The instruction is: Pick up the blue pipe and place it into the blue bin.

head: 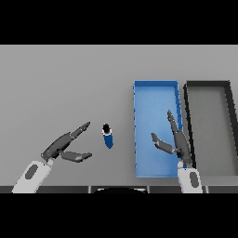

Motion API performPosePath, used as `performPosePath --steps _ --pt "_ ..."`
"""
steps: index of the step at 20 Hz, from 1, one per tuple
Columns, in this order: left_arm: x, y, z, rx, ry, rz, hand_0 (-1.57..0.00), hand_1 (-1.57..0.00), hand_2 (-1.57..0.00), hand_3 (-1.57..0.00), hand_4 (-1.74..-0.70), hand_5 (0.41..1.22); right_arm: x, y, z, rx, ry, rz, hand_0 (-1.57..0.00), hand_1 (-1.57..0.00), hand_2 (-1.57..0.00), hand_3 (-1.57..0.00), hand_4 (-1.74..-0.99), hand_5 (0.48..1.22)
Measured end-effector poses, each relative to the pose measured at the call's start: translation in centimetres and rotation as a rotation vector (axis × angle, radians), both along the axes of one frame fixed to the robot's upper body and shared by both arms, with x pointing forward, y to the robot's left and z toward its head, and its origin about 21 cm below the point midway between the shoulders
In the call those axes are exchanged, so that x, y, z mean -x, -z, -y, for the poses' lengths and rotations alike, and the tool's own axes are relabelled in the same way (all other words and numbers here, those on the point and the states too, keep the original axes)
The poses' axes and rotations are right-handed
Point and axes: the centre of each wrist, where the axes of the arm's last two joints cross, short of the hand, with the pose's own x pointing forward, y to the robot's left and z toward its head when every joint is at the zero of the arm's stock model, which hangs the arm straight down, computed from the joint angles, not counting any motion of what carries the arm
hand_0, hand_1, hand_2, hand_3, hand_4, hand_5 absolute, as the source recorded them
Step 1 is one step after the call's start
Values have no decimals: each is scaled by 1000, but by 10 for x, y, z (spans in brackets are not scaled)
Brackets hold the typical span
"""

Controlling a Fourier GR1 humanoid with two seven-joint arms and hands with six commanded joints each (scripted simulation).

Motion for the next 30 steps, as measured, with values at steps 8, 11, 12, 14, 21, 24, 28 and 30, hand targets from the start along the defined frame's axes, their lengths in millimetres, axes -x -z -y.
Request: performPosePath --steps 8,11,12,14,21,24,28,30 --pt "-8 28 51 1 22 -39 1 1 1 1 -1195 467 3 -2 -6 -13 10 -5 1 1 1 1 -1229 621" --pt "-17 40 63 19 25 -68 1 1 1 1 -1186 469 4 -4 -2 -13 11 -2 1 1 1 1 -1212 610" --pt "-22 41 68 25 32 -63 1 1 1 1 -1172 464 6 -4 -4 -9 10 5 1 1 1 1 -1208 608" --pt "-25 47 76 6 52 -53 1 1 1 1 -1136 459 5 -3 -3 -19 13 -8 1 1 1 1 -1204 607" --pt "-39 52 106 115 82 -49 1 -40 -110 -43 -1267 585 7 -1 -3 -25 19 -7 1 1 1 1 -1196 603" --pt "-39 53 120 144 61 -60 -289 -458 -539 -486 -1342 765 4 -2 0 -24 22 -24 1 1 1 1 -1199 605" --pt "-35 59 122 186 77 -59 -1025 -1113 -1142 -1102 -1567 1034 6 -2 -1 -32 16 -20 1 1 1 1 -1196 604" --pt "-35 58 123 182 99 -62 -1221 -1278 -1296 -1225 -1626 1101 6 -3 3 -27 20 -18 1 1 1 1 -1195 603"
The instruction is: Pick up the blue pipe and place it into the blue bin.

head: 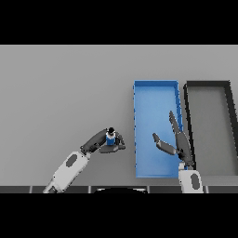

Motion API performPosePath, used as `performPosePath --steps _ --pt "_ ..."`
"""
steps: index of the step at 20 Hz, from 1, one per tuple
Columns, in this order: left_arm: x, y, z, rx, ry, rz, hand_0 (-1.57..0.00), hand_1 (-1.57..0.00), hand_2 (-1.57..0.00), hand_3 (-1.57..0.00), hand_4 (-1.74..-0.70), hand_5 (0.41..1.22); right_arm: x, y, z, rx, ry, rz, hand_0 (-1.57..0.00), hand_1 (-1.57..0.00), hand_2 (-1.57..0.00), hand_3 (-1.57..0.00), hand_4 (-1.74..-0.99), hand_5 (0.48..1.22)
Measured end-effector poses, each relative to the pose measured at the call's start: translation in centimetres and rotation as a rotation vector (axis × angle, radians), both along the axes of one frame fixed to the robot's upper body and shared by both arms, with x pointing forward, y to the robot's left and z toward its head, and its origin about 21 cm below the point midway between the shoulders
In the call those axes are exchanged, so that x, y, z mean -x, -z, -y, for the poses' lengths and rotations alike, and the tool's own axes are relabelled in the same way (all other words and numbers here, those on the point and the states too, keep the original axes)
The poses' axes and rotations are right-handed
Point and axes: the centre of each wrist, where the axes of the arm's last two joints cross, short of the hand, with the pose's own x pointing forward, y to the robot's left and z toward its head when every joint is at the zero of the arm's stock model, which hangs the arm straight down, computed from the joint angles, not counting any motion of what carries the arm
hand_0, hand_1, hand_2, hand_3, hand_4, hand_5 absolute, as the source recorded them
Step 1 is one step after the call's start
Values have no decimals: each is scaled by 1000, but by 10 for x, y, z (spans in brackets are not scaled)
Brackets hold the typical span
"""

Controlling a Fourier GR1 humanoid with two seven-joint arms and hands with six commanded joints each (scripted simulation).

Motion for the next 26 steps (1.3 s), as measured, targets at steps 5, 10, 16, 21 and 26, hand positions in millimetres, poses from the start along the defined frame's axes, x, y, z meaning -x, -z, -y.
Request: performPosePath --steps 5,10,16,21,26 --pt "11 -4 9 47 -21 70 -1456 -1475 -1481 -1406 -1702 1182 -1 -2 1 0 -4 10 1 1 1 1 -1189 603" --pt "7 -38 25 147 -12 154 -1533 -1540 -1542 -1461 -1728 1208 -4 0 4 25 5 18 1 1 1 1 -1172 603" --pt "8 -66 35 129 39 165 -1561 -1563 -1563 -1493 -1738 1218 1 3 6 30 2 31 1 1 1 1 -1136 604" --pt "11 -71 36 99 39 166 -1568 -1568 -1568 -1496 -1740 1219 3 3 5 20 10 18 1 1 1 1 -1161 605" --pt "9 -67 37 80 45 158 -1570 -1570 -1570 -1495 -1741 1220 5 3 8 -43 -4 12 1 1 1 1 -1196 622"
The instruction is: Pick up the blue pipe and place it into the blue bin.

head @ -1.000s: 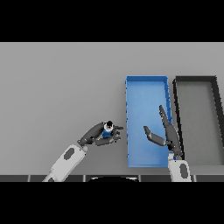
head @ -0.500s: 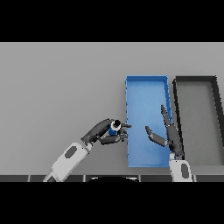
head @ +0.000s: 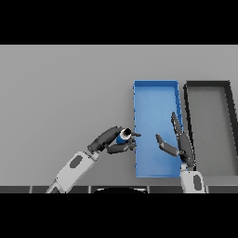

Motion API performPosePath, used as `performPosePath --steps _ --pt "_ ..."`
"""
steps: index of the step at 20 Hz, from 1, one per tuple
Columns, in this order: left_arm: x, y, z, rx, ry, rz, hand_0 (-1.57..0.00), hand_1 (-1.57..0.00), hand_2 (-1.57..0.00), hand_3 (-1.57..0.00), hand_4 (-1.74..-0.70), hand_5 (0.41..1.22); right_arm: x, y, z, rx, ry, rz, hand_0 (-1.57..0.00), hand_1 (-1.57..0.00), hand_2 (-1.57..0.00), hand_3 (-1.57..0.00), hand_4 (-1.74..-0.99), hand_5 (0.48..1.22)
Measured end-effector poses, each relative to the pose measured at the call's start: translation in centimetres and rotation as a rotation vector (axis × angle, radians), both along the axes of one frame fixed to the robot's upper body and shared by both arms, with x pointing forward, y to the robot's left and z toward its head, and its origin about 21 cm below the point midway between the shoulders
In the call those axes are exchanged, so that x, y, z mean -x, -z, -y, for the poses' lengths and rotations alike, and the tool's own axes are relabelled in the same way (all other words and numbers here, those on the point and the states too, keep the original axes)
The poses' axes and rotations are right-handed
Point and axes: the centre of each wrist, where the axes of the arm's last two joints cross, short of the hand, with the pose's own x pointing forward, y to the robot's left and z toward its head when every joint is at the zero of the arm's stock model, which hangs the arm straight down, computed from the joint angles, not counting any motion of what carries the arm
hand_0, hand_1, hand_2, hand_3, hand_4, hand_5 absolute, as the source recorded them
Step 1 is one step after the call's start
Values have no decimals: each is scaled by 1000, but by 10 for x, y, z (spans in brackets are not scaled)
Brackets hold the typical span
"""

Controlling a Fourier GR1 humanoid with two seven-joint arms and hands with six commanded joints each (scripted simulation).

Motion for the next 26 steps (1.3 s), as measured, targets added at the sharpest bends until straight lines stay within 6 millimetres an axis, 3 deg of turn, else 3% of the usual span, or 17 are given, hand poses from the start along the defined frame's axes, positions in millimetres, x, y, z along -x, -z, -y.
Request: performPosePath --steps 4,7,11,15,19,26 --pt "2 3 -4 -4 -5 -4 -1571 -1571 -1571 -1495 -1741 1221 -4 -38 19 -168 -229 80 1 1 1 1 -1256 558" --pt "2 0 0 -12 7 3 -1571 -1571 -1571 -1491 -1741 1221 -16 -79 14 -135 -426 69 1 1 1 1 -1314 500" --pt "4 -3 -4 -6 6 18 -1571 -1571 -1571 -1486 -1741 1221 -25 -116 -8 -83 -621 49 1 1 1 1 -1309 503" --pt "3 -5 -5 -6 23 22 -1571 -1571 -1571 -1486 -1741 1221 -38 -132 -34 5 -755 62 1 1 1 1 -1294 523" --pt "0 -1 -1 -2 44 17 -1571 -1571 -1571 -1516 -1741 1221 -44 -138 -63 52 -861 58 1 1 1 1 -1232 531" --pt "1 -4 -7 -17 48 40 -1571 -1571 -1571 -1535 -1737 1221 -66 -145 -106 71 -967 51 1 -12 -29 -2 -1222 506"
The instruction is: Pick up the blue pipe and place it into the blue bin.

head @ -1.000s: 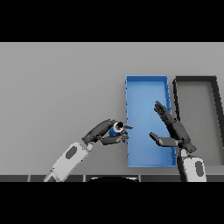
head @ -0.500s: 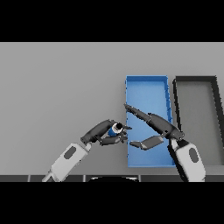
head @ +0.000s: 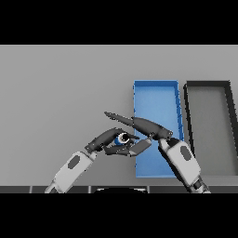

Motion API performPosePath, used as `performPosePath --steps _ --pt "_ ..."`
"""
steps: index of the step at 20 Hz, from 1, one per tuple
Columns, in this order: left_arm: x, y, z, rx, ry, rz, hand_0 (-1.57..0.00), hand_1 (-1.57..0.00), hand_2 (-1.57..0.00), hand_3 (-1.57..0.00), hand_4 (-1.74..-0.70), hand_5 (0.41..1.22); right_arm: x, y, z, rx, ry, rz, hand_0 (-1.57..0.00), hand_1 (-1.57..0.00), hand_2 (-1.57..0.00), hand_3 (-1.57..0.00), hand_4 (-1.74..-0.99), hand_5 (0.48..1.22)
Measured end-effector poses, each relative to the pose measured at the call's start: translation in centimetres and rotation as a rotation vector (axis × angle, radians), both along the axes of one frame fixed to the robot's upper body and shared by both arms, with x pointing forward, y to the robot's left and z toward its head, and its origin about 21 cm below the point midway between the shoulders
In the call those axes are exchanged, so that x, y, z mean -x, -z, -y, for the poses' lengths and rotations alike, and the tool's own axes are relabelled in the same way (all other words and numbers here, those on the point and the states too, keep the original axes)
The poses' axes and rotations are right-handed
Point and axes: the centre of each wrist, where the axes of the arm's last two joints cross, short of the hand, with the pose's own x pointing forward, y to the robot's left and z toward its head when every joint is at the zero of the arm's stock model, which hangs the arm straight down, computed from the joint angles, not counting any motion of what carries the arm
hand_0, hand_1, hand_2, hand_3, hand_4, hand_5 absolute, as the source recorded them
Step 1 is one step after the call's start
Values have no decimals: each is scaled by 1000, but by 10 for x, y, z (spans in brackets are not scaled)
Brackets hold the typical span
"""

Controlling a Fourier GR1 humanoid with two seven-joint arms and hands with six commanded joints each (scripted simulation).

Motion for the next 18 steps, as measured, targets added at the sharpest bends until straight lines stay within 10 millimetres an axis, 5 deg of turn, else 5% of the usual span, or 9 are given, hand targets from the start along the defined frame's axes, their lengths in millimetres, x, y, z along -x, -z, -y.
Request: performPosePath --steps 1,3,5,6,8,11,14,18 --pt "1 2 2 -4 7 -23 -1571 -1571 -1571 -1484 -1736 1221 -5 -2 -2 -2 -11 1 -53 -84 -102 -46 -1245 506" --pt "-3 1 -3 -18 -5 -6 -1182 -1078 -1063 -1030 -1682 1221 -11 -7 -12 15 -49 6 -345 -375 -379 -296 -1335 507" --pt "-3 -1 -5 -208 13 -34 -818 -706 -680 -659 -1480 1221 -14 -10 -22 45 -79 7 -718 -699 -739 -635 -1430 522" --pt "-2 -1 -5 -224 10 -32 -776 -706 -686 -583 -1533 1221 -14 -11 -27 41 -96 13 -888 -873 -905 -768 -1486 550" --pt "-4 -1 1 -184 -25 -18 -1063 -1017 -969 -939 -1607 1221 -15 -6 -33 -19 -153 -13 -1134 -1124 -1145 -957 -1562 666" --pt "-3 -1 3 -38 -15 -21 -1311 -1287 -1186 -1247 -1673 1221 -10 3 -31 -21 -171 -90 -1347 -1342 -1353 -1257 -1469 905" --pt "-4 2 2 25 -14 -30 -1438 -1426 -1348 -1405 -1706 1221 -10 4 -34 -42 -163 -23 -1456 -1454 -1459 -1410 -1447 1059" --pt "-4 2 1 29 -15 -35 -1516 -1512 -1388 -1503 -1727 1221 -9 2 -33 -18 -159 17 -1524 -1523 -1525 -1505 -1475 1155"
